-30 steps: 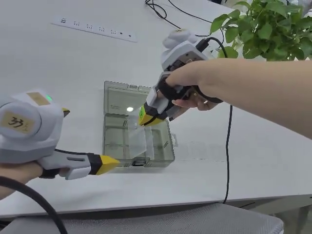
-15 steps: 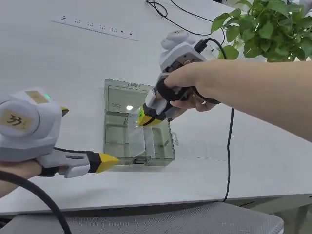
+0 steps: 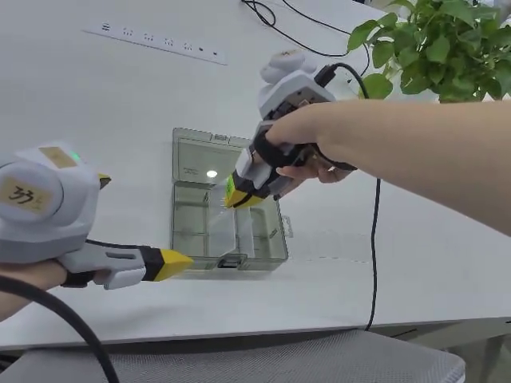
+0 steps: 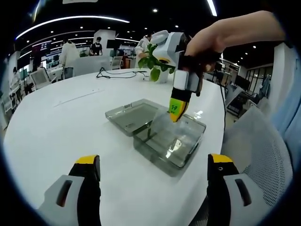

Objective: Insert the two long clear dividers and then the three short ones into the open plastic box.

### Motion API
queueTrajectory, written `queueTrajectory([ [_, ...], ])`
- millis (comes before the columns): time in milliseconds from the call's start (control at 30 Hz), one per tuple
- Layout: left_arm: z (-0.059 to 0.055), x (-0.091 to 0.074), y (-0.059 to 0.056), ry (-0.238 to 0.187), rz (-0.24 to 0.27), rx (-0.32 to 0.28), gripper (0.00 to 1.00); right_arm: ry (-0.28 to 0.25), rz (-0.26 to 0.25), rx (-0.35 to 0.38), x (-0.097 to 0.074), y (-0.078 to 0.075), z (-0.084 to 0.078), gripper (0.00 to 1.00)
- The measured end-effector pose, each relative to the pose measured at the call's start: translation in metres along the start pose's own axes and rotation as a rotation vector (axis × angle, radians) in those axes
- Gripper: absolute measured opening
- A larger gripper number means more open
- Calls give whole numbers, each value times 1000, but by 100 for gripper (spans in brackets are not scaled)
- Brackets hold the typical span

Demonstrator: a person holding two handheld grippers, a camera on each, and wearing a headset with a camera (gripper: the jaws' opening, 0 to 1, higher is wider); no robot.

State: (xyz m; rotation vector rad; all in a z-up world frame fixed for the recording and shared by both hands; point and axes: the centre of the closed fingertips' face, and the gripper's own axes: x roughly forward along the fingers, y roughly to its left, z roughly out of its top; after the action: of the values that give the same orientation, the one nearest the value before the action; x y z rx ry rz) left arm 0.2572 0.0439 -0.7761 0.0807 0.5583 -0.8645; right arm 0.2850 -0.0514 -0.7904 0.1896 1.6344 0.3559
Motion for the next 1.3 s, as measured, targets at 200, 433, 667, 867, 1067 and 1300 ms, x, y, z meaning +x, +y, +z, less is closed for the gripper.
queueTrajectory([
  [200, 0, 0, 1, -2, 2, 1, 97, 3, -6, -8, -1, 8, -13, 2],
  [433, -1, 0, 2, -5, 0, -5, 96, 9, -22, -6, -2, 12, -19, 2],
  [667, -4, -1, 3, -5, 1, -16, 96, 12, -24, -9, 2, 6, -7, 2],
  [867, -7, -2, 4, -2, 2, -22, 96, 14, -28, -23, 3, 8, -8, 2],
  [1067, -8, -2, 5, -4, 5, -27, 95, 13, -32, -31, 4, 7, -5, 2],
  [1300, -7, 0, 4, -8, 2, -26, 96, 17, -54, -44, 5, 7, -2, 2],
])
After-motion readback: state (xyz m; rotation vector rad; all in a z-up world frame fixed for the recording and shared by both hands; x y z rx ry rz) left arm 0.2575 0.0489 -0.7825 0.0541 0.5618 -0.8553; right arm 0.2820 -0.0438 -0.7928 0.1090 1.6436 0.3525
